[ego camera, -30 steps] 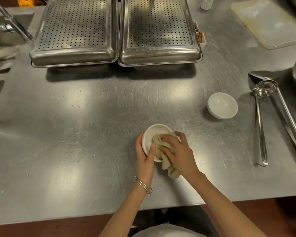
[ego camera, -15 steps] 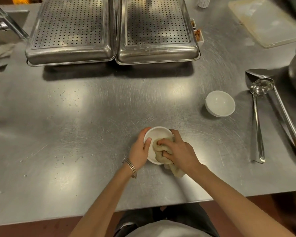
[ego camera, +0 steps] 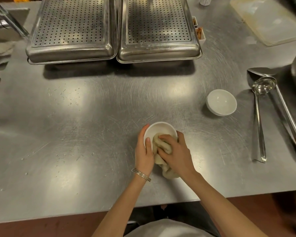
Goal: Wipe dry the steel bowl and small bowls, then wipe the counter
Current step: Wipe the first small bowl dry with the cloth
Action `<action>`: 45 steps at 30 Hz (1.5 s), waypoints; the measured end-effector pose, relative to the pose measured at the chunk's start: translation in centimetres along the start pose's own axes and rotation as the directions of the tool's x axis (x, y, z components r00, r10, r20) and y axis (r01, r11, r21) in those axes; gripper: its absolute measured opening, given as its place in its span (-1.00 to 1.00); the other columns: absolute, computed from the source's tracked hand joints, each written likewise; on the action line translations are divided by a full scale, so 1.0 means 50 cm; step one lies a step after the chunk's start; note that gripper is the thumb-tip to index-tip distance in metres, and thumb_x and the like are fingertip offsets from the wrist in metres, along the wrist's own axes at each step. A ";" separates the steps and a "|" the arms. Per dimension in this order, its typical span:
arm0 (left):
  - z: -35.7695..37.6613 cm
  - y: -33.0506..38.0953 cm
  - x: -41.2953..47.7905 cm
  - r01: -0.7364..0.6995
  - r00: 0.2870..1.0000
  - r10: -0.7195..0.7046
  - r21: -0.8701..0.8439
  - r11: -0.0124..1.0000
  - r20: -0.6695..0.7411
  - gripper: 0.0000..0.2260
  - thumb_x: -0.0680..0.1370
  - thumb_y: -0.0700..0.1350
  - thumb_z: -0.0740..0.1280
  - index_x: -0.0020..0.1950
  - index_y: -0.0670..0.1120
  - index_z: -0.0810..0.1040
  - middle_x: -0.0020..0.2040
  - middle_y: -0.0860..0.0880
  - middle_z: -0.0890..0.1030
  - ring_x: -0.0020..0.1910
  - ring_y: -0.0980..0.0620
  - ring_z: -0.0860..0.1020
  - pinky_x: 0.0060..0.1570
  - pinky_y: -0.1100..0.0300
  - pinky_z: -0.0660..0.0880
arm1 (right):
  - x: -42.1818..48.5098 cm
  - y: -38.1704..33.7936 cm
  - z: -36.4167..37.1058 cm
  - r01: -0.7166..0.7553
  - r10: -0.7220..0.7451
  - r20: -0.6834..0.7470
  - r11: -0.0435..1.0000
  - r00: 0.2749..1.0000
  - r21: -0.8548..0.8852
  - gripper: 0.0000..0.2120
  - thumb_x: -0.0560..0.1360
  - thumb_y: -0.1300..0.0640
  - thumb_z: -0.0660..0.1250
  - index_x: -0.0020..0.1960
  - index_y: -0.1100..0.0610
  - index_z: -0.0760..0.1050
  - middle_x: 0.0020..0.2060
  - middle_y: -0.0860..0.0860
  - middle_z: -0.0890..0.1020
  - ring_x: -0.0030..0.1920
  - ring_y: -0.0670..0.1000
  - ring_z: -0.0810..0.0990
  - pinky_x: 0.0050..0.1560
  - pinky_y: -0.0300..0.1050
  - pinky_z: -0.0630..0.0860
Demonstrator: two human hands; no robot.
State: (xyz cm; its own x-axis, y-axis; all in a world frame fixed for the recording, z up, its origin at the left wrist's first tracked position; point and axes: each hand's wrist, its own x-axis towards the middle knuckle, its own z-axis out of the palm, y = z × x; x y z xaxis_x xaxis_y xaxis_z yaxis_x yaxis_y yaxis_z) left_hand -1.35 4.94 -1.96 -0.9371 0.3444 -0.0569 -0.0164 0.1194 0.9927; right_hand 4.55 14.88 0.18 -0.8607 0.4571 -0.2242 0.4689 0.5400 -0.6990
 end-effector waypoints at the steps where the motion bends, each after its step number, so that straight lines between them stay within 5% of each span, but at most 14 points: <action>1: -0.005 -0.002 0.001 -0.003 1.000 0.003 0.009 1.000 0.024 -0.71 0.59 -0.07 0.05 0.27 0.20 0.27 0.26 0.22 0.39 0.23 0.31 0.39 0.22 0.40 0.33 | 0.003 0.003 -0.003 0.026 -0.025 0.016 0.999 1.000 -0.042 -0.66 0.44 -0.04 0.36 0.20 -0.10 0.45 0.28 -0.03 0.28 0.01 0.03 0.53 -0.10 -0.21 0.44; 5: -0.035 -0.009 0.019 -0.008 0.983 -0.001 0.049 0.999 0.181 -0.71 0.57 -0.07 0.07 0.27 0.18 0.29 0.25 0.20 0.40 0.21 0.36 0.38 0.22 0.42 0.32 | 0.026 0.021 -0.032 0.174 -0.153 0.119 0.966 0.981 -0.193 -0.68 0.42 -0.11 0.37 0.15 -0.14 0.47 0.30 -0.08 0.28 -0.03 0.02 0.53 -0.14 -0.12 0.49; 9: -0.063 -0.003 0.047 0.017 0.890 -0.066 0.112 0.994 0.451 -0.71 0.54 -0.03 0.10 0.25 0.18 0.33 0.19 0.22 0.45 0.12 0.40 0.43 0.10 0.47 0.35 | 0.028 0.042 -0.048 0.288 -0.220 0.232 0.902 0.948 -0.322 -0.62 0.41 -0.10 0.36 0.21 -0.14 0.43 0.32 -0.10 0.27 0.01 0.03 0.56 -0.16 -0.11 0.49; 13: -0.061 0.004 0.032 0.146 0.944 -0.140 0.003 0.989 0.298 -0.60 0.46 0.02 0.26 0.28 0.21 0.32 0.15 0.11 0.52 0.02 0.29 0.53 0.01 0.34 0.48 | 0.000 0.035 -0.040 0.121 -0.111 0.081 0.986 0.990 -0.119 -0.47 0.43 -0.10 0.37 0.34 -0.18 0.27 0.24 -0.15 0.38 0.01 -0.10 0.51 -0.15 -0.26 0.38; 16: -0.039 0.007 -0.010 0.153 0.979 -0.130 -0.148 0.977 0.154 -0.48 0.39 -0.04 0.37 0.30 0.18 0.30 0.24 0.11 0.46 0.13 0.24 0.50 0.07 0.31 0.49 | -0.018 0.021 -0.023 -0.047 0.053 -0.033 0.987 0.998 0.156 -0.35 0.38 -0.06 0.44 0.35 -0.23 0.19 0.14 -0.17 0.46 0.01 -0.17 0.45 -0.16 -0.43 0.31; 19: -0.003 0.013 -0.034 0.090 0.996 -0.092 -0.184 0.979 -0.004 -0.58 0.44 -0.16 0.27 0.25 0.13 0.32 0.23 0.12 0.43 0.15 0.29 0.45 0.12 0.38 0.43 | -0.027 0.008 0.002 -0.154 0.180 -0.056 0.936 0.982 0.316 -0.18 0.33 -0.07 0.49 0.42 -0.19 0.07 0.13 -0.18 0.45 0.10 -0.12 0.47 0.00 -0.29 0.39; 25: -0.019 -0.008 -0.017 0.004 0.998 0.000 -0.056 0.998 0.066 -0.64 0.52 -0.22 0.05 0.26 0.09 0.31 0.24 0.07 0.42 0.20 0.24 0.41 0.27 0.34 0.34 | 0.002 0.004 -0.018 -0.097 0.099 0.042 0.994 0.994 -0.045 -0.13 0.35 -0.13 0.43 0.48 -0.11 -0.01 0.37 -0.05 0.35 0.21 0.05 0.48 0.08 -0.05 0.42; 28: -0.039 -0.008 0.011 -0.002 0.960 -0.007 0.033 0.999 0.282 -0.58 0.50 -0.28 0.04 0.25 0.13 0.32 0.24 0.09 0.43 0.21 0.20 0.41 0.25 0.43 0.31 | 0.026 0.007 -0.048 0.073 -0.031 0.135 0.945 0.990 -0.319 -0.18 0.36 -0.18 0.38 0.46 -0.19 -0.01 0.29 -0.06 0.38 0.09 0.08 0.55 -0.02 -0.03 0.45; 31: -0.055 0.002 0.053 0.003 0.858 -0.077 0.145 0.989 0.507 -0.49 0.44 -0.37 0.09 0.19 0.19 0.33 0.17 0.16 0.45 0.16 0.16 0.44 0.14 0.51 0.32 | 0.034 0.011 -0.054 0.094 -0.038 0.156 0.923 0.987 -0.373 -0.35 0.38 -0.13 0.35 0.36 -0.25 0.11 0.15 -0.08 0.51 0.01 0.08 0.57 -0.06 -0.04 0.45; 35: -0.041 -0.003 0.021 0.127 0.949 -0.111 -0.036 0.991 0.296 -0.44 0.34 -0.21 0.28 0.28 0.16 0.29 0.23 0.15 0.42 0.13 0.33 0.45 0.09 0.39 0.41 | 0.023 0.011 -0.032 -0.040 0.043 0.006 0.968 0.999 -0.247 -0.47 0.36 -0.04 0.34 0.28 -0.16 0.23 -0.01 -0.07 0.56 -0.06 0.08 0.57 -0.15 -0.11 0.39; 39: 0.010 -0.009 -0.047 0.141 0.989 -0.145 -0.278 0.950 0.008 -0.49 0.43 -0.25 0.22 0.33 0.11 0.26 0.29 0.08 0.39 0.19 0.27 0.44 0.12 0.34 0.45 | 0.009 0.001 -0.005 -0.303 0.302 0.042 0.928 0.952 0.218 -0.49 0.38 -0.03 0.43 0.24 -0.03 0.28 -0.07 -0.08 0.51 -0.01 0.05 0.56 -0.11 -0.17 0.37; 42: 0.014 -0.010 -0.043 0.126 0.990 -0.139 -0.287 0.950 -0.024 -0.46 0.40 -0.31 0.07 0.34 0.06 0.25 0.30 -0.01 0.38 0.24 0.19 0.42 0.24 0.29 0.40 | 0.011 -0.007 -0.001 -0.238 0.235 0.045 0.969 0.971 0.067 -0.43 0.37 -0.06 0.42 0.26 0.03 0.24 -0.01 -0.04 0.51 0.02 0.08 0.55 -0.12 -0.14 0.38; 45: -0.010 -0.018 -0.029 0.106 0.992 -0.089 -0.211 0.972 0.091 -0.44 0.36 -0.32 0.08 0.32 0.07 0.25 0.28 0.06 0.38 0.22 0.26 0.41 0.24 0.32 0.38 | 0.031 -0.007 -0.023 -0.085 0.091 0.024 0.979 0.996 -0.185 -0.34 0.36 -0.12 0.40 0.34 0.01 0.18 0.17 0.01 0.48 0.07 0.14 0.54 -0.05 -0.03 0.41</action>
State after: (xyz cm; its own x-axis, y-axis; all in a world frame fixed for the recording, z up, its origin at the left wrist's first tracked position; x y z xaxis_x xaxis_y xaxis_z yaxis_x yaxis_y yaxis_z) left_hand -0.15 3.89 -2.71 -0.8963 0.4159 -0.1542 -0.1891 -0.0438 0.9810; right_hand 3.29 16.20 0.83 -0.8192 0.4870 -0.3030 0.5686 0.6206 -0.5399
